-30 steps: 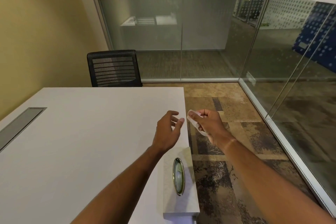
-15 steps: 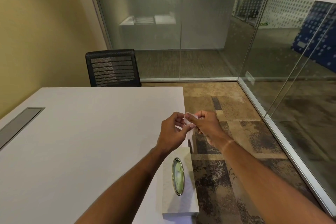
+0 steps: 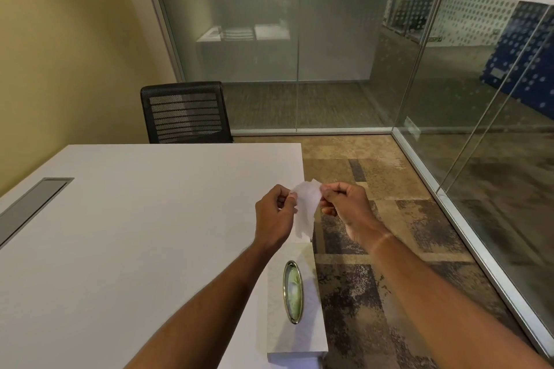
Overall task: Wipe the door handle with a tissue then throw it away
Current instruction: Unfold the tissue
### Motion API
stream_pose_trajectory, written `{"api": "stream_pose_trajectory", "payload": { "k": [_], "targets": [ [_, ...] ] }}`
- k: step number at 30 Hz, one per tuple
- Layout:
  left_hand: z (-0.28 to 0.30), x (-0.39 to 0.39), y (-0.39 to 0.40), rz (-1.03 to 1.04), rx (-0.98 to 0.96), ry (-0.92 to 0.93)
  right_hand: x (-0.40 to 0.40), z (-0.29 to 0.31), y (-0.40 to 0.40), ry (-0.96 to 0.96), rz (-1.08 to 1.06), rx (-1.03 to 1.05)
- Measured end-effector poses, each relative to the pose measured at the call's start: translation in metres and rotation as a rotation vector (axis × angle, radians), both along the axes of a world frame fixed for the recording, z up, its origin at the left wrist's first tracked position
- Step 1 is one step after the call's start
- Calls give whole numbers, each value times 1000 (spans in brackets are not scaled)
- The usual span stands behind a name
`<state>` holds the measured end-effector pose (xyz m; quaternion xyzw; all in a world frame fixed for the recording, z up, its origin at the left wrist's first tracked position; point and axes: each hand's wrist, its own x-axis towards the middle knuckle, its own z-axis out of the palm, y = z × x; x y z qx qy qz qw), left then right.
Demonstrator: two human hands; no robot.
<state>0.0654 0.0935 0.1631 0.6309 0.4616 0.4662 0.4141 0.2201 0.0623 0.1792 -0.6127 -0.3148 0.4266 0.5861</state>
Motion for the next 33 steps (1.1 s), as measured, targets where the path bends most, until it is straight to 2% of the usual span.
{"api": "stream_pose_trajectory", "payload": {
  "k": [5, 12, 18, 23, 28, 33],
  "targets": [
    [-1, -3, 5, 69, -13, 12, 4, -2, 3, 162, -45, -38],
    [4, 6, 3, 44, -131, -174, -17, -1, 8, 257, -152, -35],
    [0, 9, 4, 100, -102, -99, -26, -1, 3, 295, -36, -39],
    [-2, 7, 10, 132, -106, -78, -23, -5, 1, 261, -6, -120],
    [-2, 7, 11, 121, -81, -58, -26, -5, -3, 199, 153, -96],
    [1, 7, 10, 141, -42, -36, -31, -6, 1, 142, -2, -55]
  ]
}}
